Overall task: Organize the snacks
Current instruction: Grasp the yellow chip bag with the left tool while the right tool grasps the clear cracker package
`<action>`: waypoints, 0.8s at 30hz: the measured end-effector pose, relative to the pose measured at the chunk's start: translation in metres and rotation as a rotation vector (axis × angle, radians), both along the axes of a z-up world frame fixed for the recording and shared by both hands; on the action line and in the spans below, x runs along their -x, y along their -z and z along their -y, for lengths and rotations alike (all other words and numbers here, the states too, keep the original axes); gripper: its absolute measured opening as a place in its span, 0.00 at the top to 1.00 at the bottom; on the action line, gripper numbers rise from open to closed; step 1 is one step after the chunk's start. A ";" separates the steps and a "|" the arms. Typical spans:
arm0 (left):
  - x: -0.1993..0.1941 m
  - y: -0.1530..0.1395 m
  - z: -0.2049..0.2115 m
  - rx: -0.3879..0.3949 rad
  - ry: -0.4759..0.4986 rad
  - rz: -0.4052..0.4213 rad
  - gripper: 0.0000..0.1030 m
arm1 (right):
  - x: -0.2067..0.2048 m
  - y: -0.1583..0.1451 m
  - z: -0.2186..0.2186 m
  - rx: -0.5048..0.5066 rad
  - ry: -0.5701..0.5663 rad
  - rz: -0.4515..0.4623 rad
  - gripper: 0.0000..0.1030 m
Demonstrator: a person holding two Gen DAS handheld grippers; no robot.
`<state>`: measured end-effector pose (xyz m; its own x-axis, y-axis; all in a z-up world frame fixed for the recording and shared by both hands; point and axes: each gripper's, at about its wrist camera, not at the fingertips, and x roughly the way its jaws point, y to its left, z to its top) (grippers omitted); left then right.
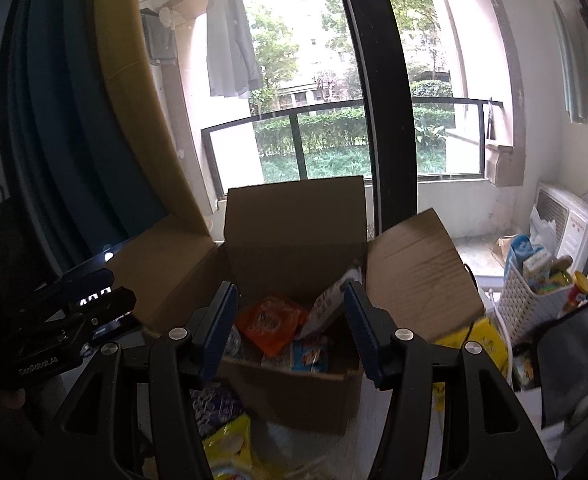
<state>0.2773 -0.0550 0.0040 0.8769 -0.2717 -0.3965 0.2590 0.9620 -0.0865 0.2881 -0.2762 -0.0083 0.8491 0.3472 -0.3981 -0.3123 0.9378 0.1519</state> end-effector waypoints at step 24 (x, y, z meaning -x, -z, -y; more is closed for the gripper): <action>0.046 0.076 0.015 0.021 0.093 -0.246 0.35 | 0.073 0.071 0.028 0.065 0.020 -0.114 0.35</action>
<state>0.2314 -0.0699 -0.0716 0.7258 -0.3568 -0.5882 0.3145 0.9325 -0.1775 0.2147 -0.3044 -0.0790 0.8035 0.3012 -0.5135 -0.2779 0.9526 0.1240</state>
